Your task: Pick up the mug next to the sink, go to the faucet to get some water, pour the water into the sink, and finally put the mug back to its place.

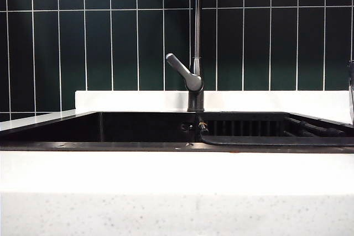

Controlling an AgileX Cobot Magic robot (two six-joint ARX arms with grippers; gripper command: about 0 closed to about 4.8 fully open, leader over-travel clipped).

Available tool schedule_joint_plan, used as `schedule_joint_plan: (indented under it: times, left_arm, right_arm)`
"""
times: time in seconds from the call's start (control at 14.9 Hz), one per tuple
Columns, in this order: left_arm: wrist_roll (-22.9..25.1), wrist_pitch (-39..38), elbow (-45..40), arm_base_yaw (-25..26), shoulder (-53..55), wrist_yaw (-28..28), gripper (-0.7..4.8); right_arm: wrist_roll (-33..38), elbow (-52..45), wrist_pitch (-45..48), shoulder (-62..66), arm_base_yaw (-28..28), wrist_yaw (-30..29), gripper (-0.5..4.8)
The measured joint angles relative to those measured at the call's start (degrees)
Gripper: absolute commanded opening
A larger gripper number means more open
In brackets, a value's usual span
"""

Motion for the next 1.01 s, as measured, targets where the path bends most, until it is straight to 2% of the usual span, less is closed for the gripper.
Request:
schedule_joint_plan:
  times: [1.01]
  left_arm:
    - [0.0, -0.39, 0.0, 0.0, -0.02, 0.0, -0.05]
  right_arm:
    - [0.0, 0.0, -1.7, 0.0, -1.51, 0.26, -0.05]
